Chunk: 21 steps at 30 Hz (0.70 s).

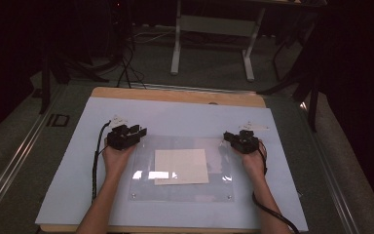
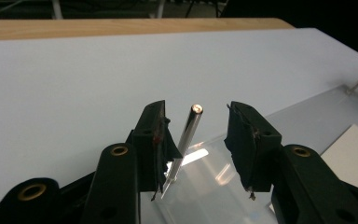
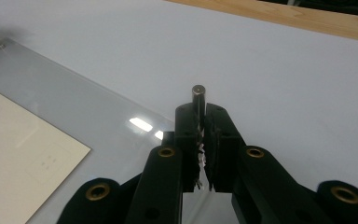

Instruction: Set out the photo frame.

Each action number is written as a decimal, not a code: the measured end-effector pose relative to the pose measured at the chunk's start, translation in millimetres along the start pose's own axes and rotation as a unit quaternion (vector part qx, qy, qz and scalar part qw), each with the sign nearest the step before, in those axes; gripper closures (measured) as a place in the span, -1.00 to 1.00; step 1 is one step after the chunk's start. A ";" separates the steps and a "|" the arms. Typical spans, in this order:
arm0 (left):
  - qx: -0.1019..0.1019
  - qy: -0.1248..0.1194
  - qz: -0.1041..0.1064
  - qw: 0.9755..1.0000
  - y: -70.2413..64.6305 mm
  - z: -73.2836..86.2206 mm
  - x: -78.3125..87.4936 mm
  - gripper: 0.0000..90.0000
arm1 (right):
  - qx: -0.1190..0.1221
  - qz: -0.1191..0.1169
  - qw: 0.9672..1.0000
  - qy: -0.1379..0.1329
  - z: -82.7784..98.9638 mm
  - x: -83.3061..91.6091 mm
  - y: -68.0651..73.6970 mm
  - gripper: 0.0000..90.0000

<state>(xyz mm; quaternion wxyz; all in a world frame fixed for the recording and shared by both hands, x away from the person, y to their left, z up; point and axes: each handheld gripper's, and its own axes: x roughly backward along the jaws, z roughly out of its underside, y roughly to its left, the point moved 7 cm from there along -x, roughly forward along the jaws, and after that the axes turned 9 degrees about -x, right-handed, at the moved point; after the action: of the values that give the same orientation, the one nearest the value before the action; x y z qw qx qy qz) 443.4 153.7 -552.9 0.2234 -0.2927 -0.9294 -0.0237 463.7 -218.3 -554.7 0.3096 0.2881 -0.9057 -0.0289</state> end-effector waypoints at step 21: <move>-0.017 0.003 -0.028 0.999 -0.4 3.2 -7.4 0.78 | 0.002 0.013 1.000 -0.025 -8.4 -2.0 4.1 0.85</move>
<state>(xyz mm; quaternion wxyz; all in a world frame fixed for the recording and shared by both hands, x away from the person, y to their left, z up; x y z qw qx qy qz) 447.2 150.0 -558.9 0.2201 -0.2706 -0.9360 -0.0467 467.7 -212.7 -548.1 0.2869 0.2763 -0.9168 -0.0299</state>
